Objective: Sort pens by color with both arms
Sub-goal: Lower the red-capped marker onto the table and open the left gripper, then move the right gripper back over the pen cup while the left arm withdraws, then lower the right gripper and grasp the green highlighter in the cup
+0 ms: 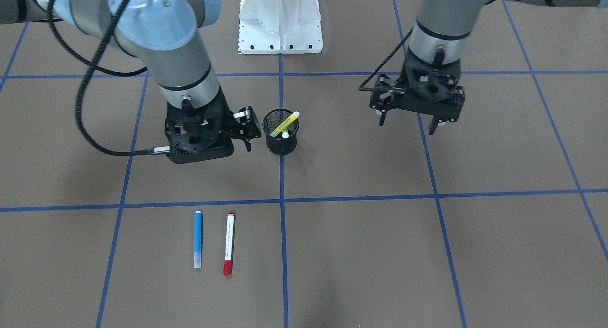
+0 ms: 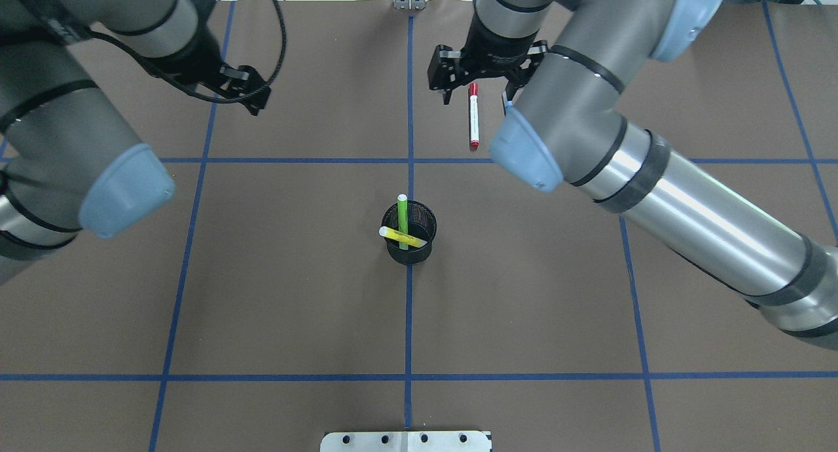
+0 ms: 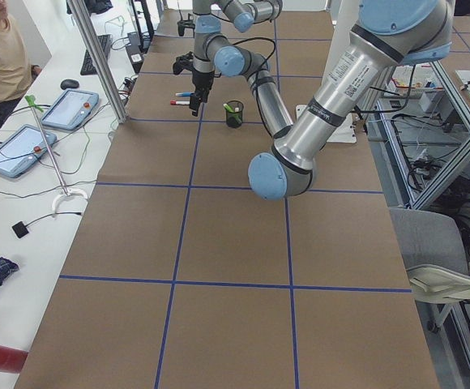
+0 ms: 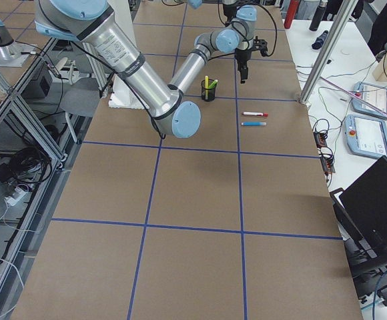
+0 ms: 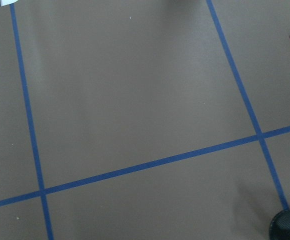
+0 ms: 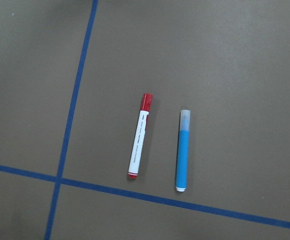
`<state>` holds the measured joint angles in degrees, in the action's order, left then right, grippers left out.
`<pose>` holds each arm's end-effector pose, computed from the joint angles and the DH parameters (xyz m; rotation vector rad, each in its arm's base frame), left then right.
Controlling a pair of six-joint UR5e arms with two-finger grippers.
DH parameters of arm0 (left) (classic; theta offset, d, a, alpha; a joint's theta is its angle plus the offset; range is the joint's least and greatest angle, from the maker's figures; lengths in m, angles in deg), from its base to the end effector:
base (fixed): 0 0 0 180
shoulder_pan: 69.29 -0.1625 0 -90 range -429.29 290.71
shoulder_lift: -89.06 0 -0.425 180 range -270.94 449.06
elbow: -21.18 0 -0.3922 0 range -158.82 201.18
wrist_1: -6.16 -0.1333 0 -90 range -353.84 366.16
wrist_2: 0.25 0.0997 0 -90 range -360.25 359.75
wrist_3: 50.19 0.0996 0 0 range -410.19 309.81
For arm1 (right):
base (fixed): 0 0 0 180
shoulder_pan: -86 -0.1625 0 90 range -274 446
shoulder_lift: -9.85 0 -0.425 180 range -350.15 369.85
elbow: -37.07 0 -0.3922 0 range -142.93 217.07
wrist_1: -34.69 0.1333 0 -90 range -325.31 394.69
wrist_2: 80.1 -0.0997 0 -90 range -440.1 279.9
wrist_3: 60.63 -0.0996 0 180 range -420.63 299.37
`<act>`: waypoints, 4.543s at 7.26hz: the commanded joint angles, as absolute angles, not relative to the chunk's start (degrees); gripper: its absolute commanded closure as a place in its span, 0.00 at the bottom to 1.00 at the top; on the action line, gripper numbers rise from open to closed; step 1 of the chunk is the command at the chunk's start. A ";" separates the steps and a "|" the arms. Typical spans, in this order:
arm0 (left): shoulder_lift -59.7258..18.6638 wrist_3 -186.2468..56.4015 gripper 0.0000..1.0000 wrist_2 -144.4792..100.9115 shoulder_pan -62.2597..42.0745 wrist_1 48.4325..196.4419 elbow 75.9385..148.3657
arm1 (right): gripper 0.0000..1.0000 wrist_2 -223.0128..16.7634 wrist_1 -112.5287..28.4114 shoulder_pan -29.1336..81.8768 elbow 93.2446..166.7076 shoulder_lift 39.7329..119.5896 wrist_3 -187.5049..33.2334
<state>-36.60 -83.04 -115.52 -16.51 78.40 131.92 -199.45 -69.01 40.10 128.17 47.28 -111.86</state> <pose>0.2900 -0.5318 0.1892 0.3000 0.7289 0.2210 -0.4279 -0.5629 0.1073 0.0962 -0.8339 -0.0616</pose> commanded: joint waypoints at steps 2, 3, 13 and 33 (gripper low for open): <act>-29.34 -70.61 0.00 -121.96 -7.17 76.75 134.12 | 0.02 -197.79 -71.21 46.17 112.80 34.05 -115.05; -28.63 -70.50 0.00 -122.15 -6.28 76.56 134.91 | 0.01 -198.14 -71.39 47.84 108.31 31.67 -114.17; -28.09 -71.46 0.00 -121.28 -6.53 76.65 135.97 | 0.55 -199.20 -72.45 50.50 109.31 36.48 -106.09; -28.01 -71.64 0.00 -121.71 -6.71 76.56 135.88 | 1.00 -193.78 -80.35 49.27 129.67 38.60 -107.04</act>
<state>-28.02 -71.63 -121.54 -6.69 76.62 135.96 -196.81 -77.99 49.80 125.20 38.73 -107.03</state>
